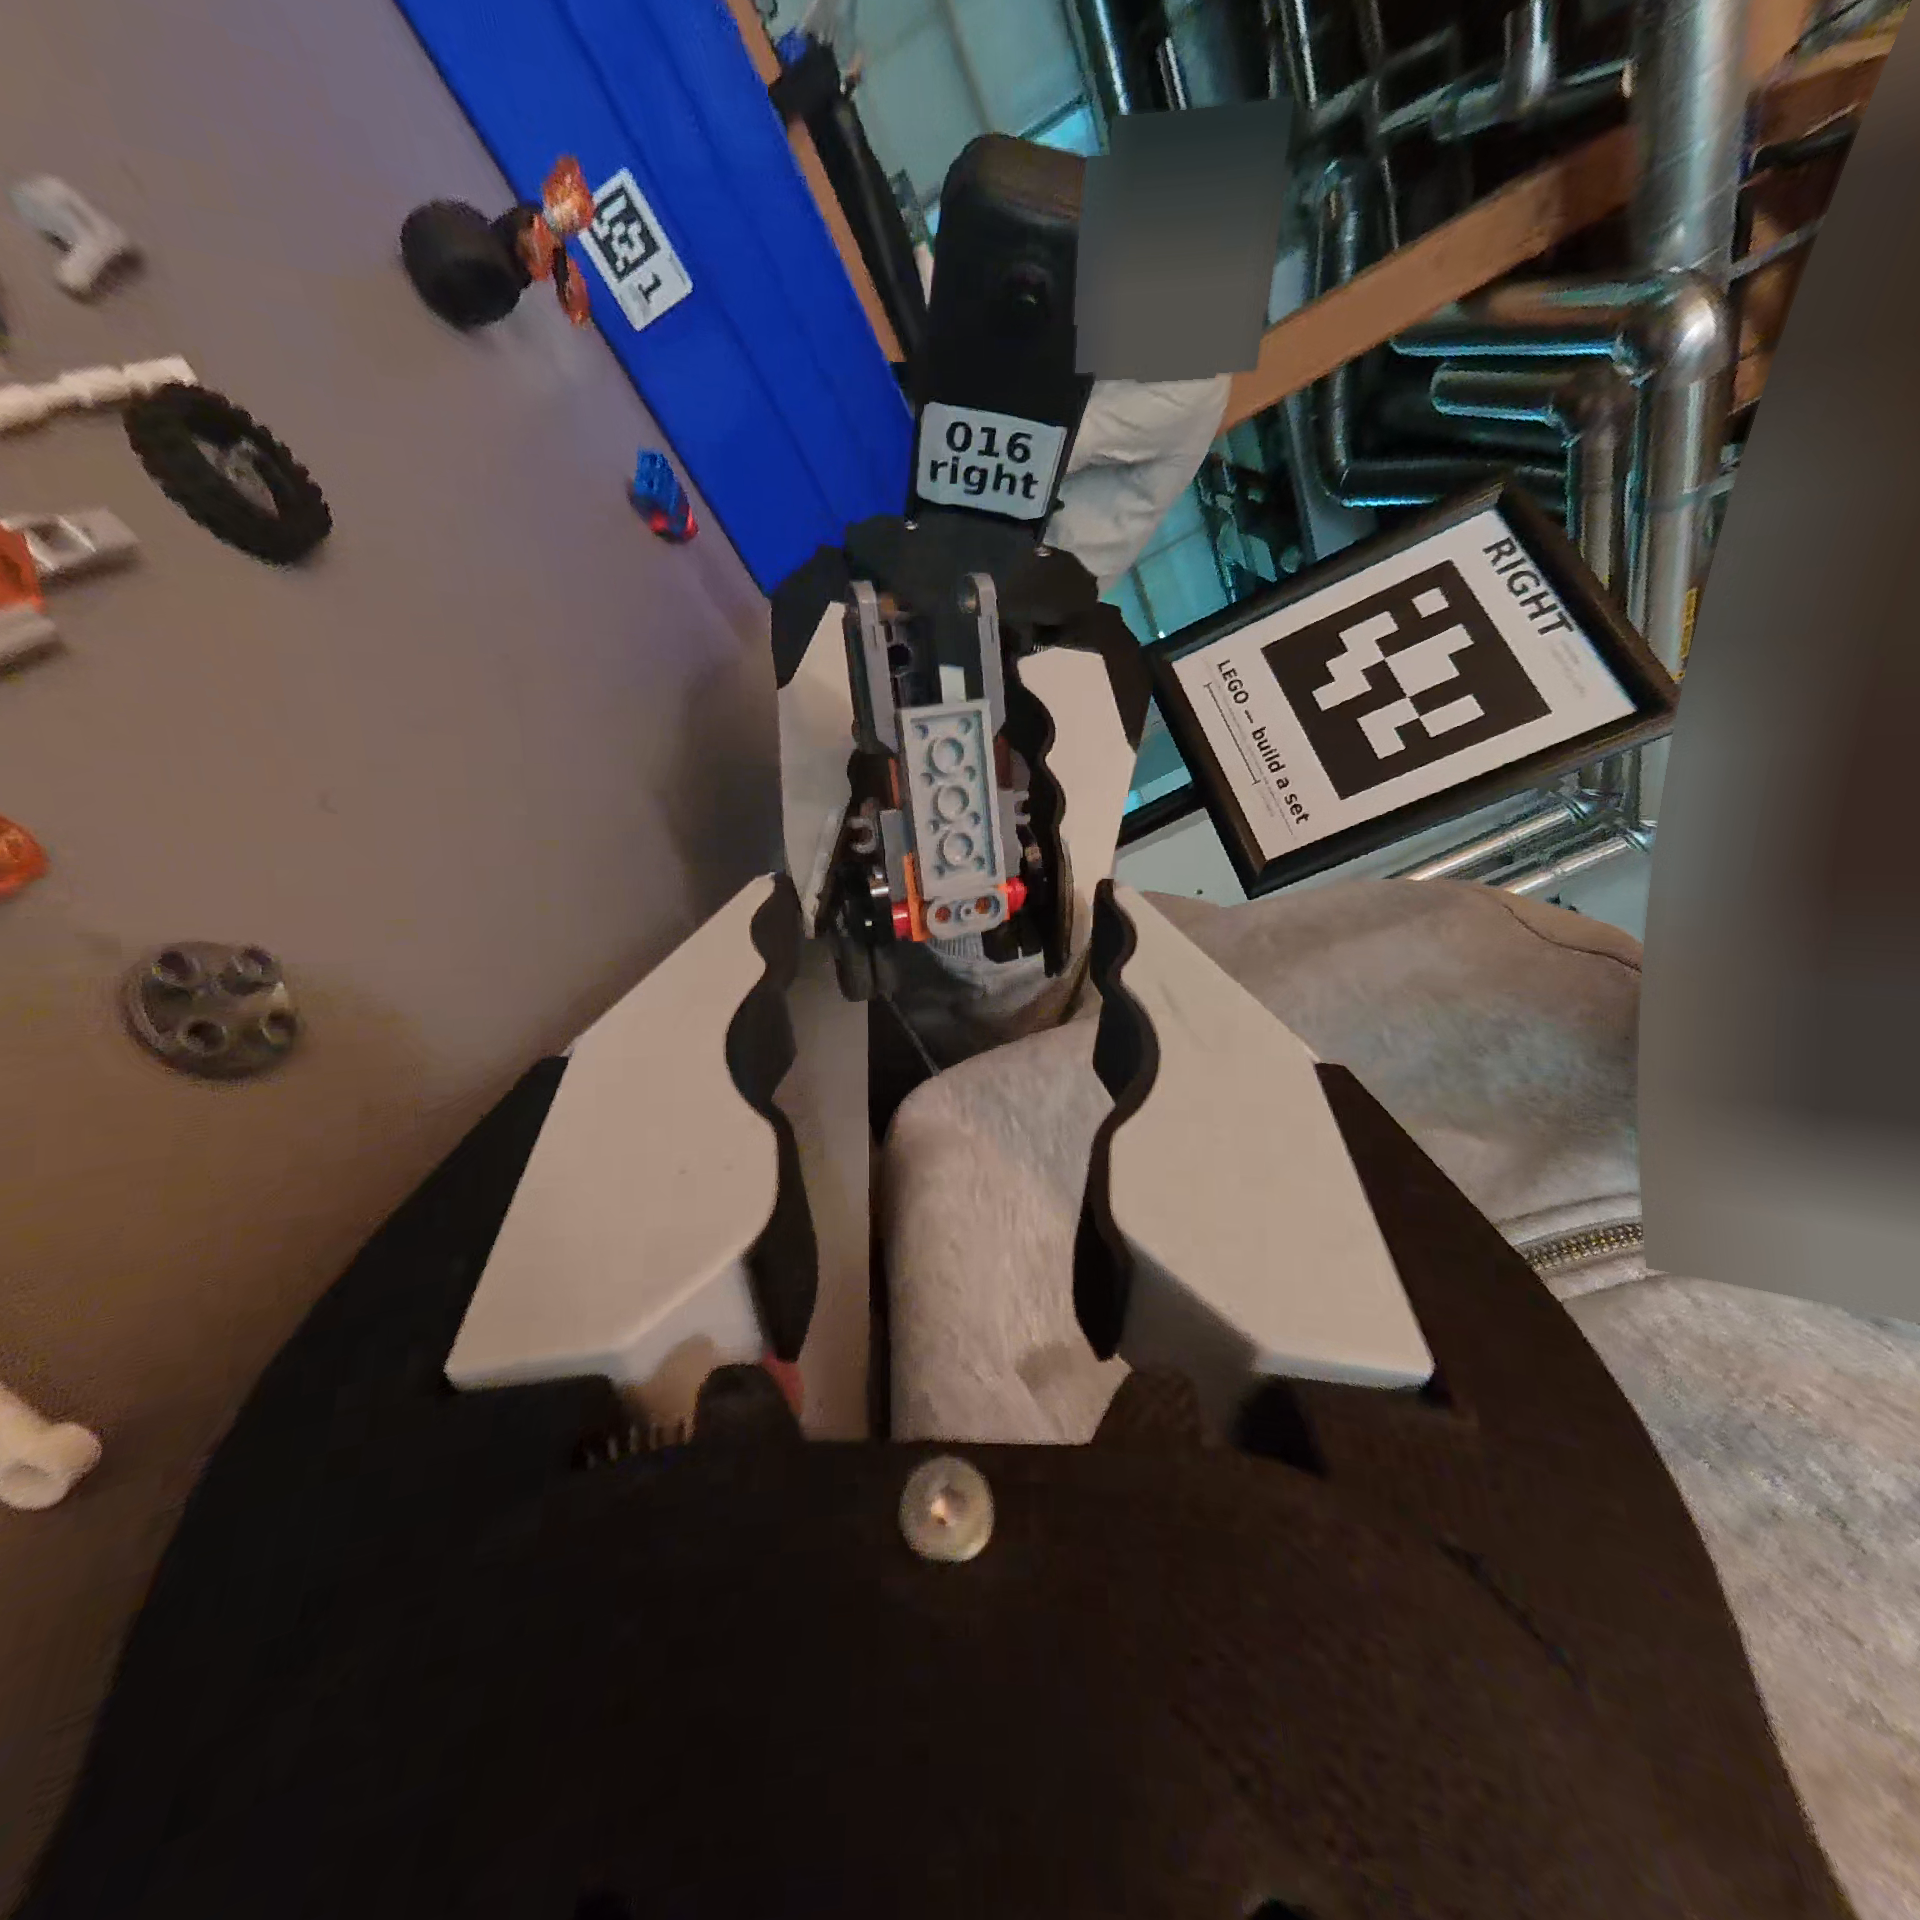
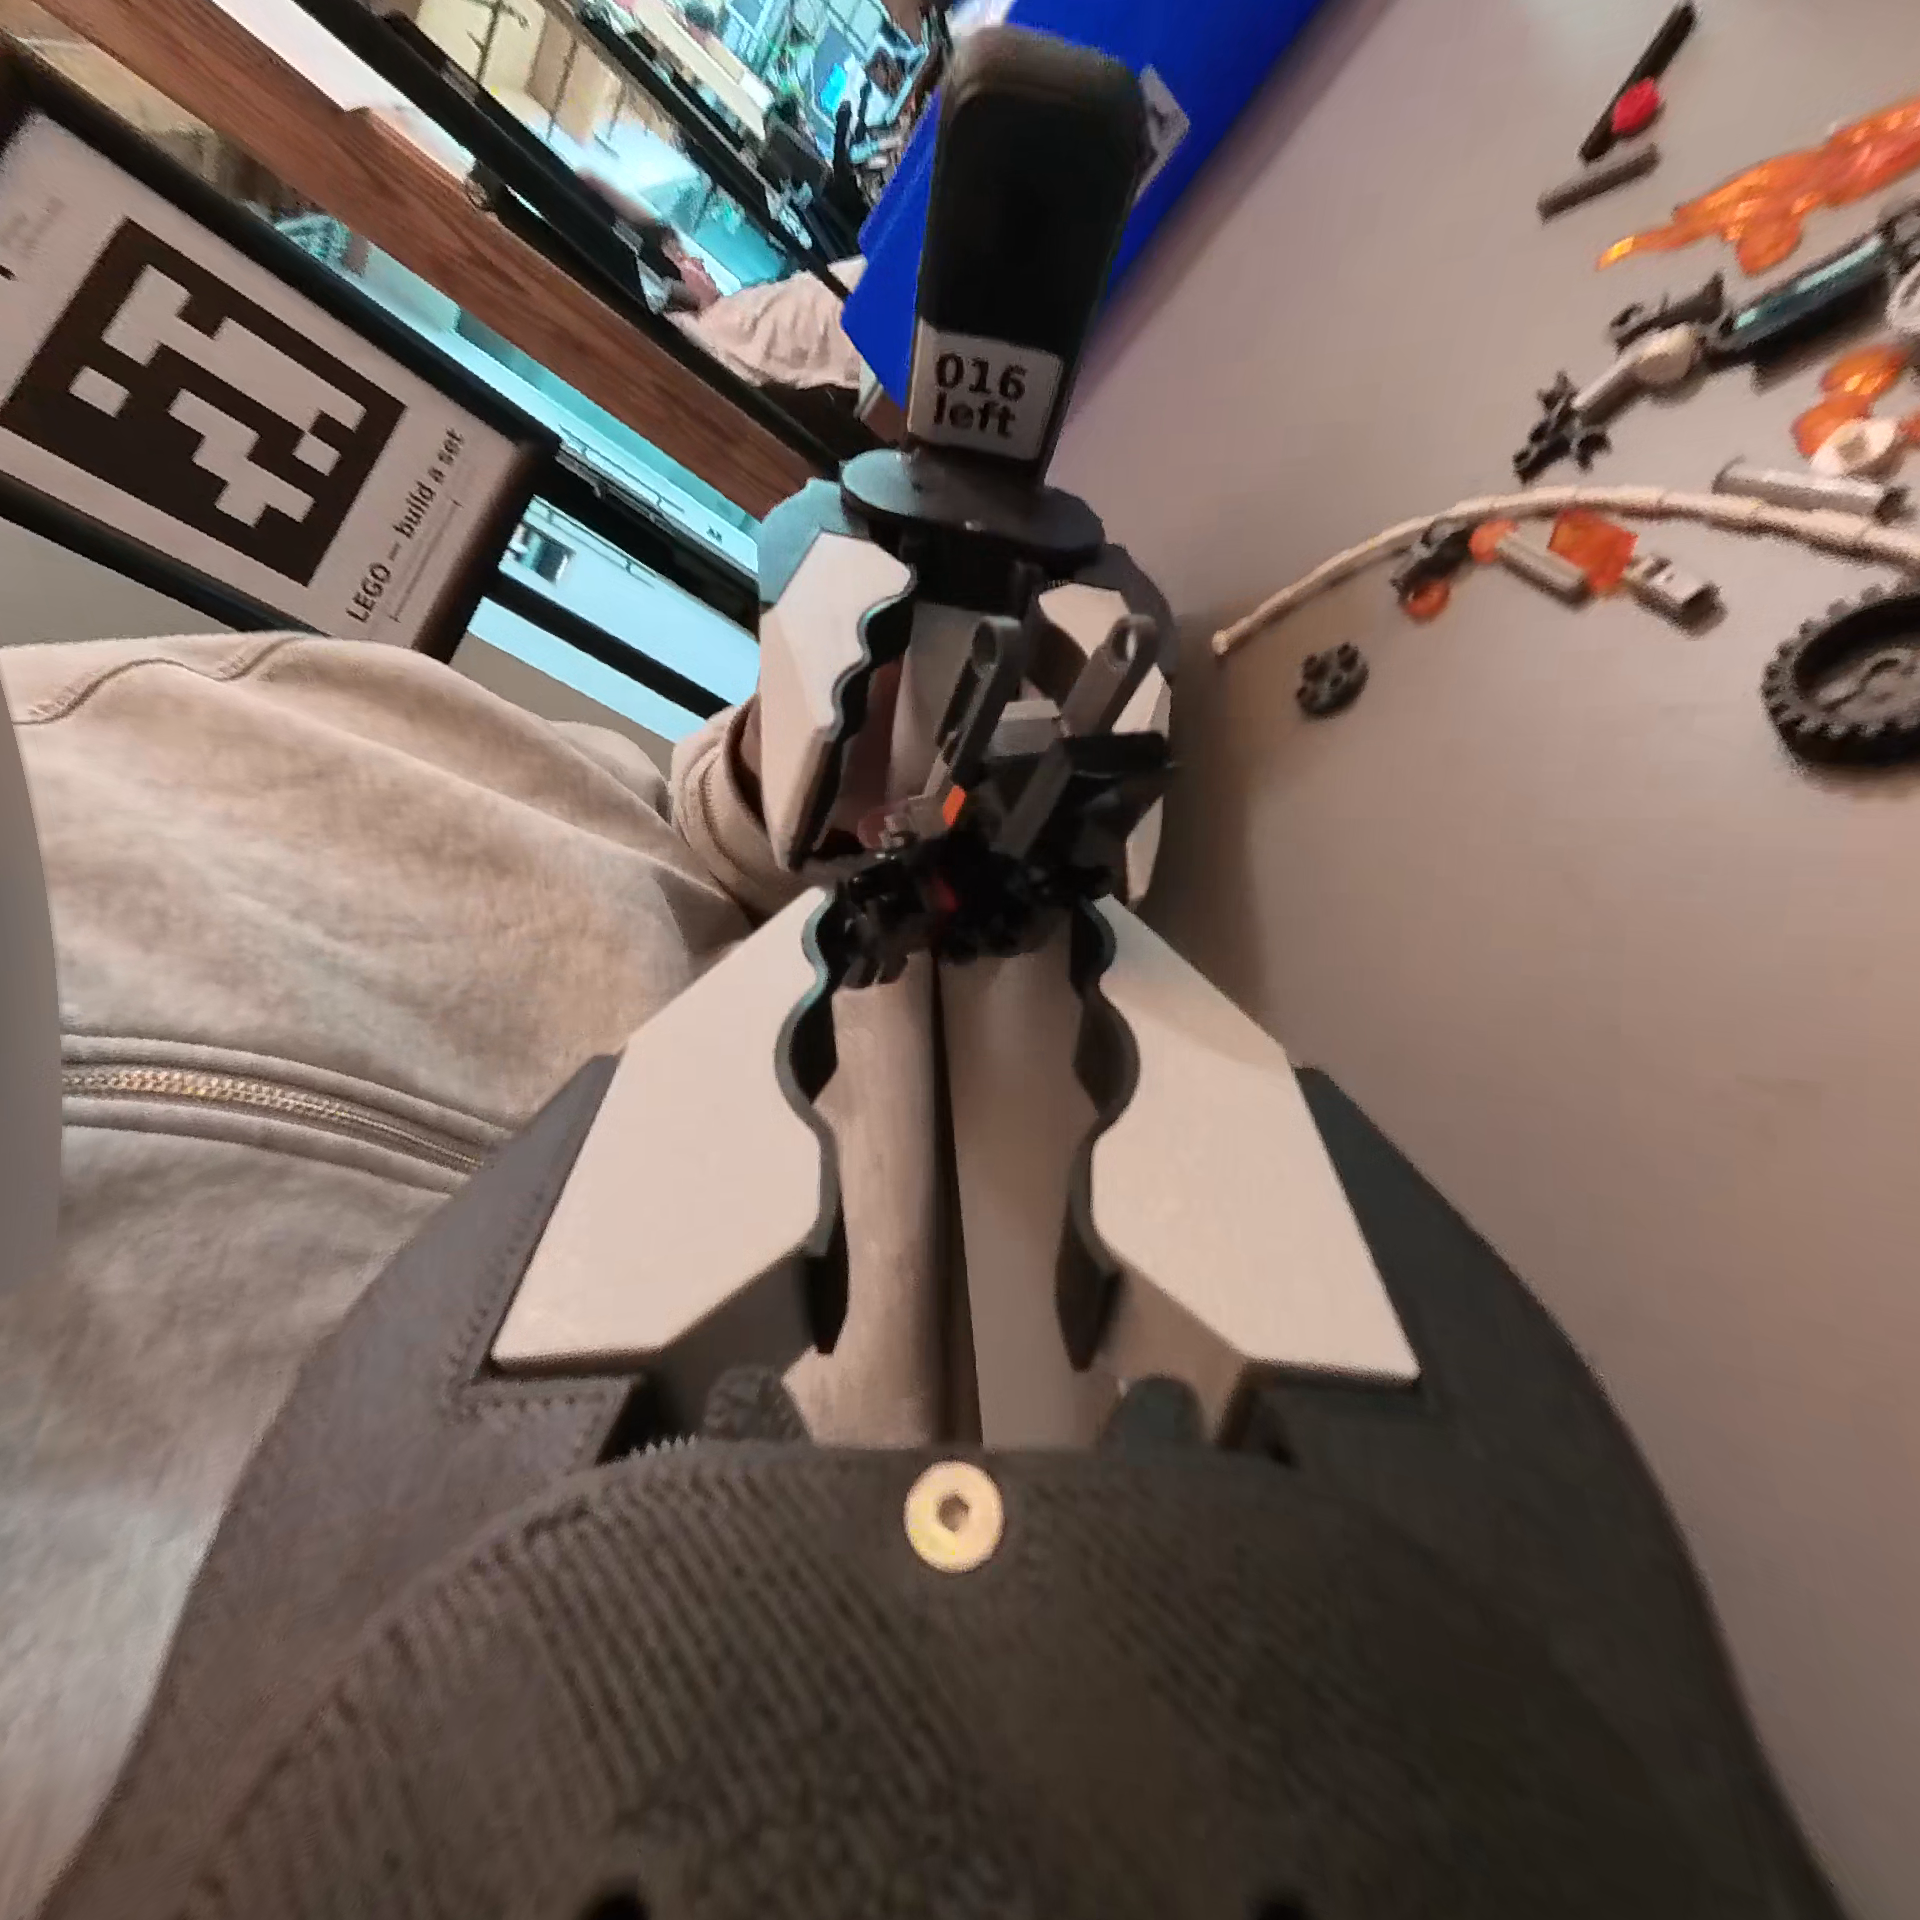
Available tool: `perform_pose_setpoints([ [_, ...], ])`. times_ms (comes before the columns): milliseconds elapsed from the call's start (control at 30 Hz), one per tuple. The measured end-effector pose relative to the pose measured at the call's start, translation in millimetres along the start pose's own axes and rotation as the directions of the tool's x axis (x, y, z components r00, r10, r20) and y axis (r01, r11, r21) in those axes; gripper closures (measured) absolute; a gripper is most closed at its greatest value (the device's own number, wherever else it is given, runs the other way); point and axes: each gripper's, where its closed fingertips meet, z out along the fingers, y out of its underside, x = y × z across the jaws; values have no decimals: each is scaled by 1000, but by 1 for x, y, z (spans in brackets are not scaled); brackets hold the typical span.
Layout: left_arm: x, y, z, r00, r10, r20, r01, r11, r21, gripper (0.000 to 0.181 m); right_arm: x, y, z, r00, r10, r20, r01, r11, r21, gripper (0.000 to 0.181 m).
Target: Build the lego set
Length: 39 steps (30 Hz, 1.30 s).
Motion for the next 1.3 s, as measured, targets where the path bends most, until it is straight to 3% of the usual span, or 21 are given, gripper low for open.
perform_pose_setpoints([
  [533, -11, 17, 3, 997, -58, 56, 64, 992, -108, 133, 5, 19, 3, 1000, 23, -3, -23, 996, -84, 139],
  [1300, -2, 19, 4, 998, -66, -14, 64, 991, -119, 141, -9, 15, -4, 989, 56, 139, -54, 998, -17, 138],
])
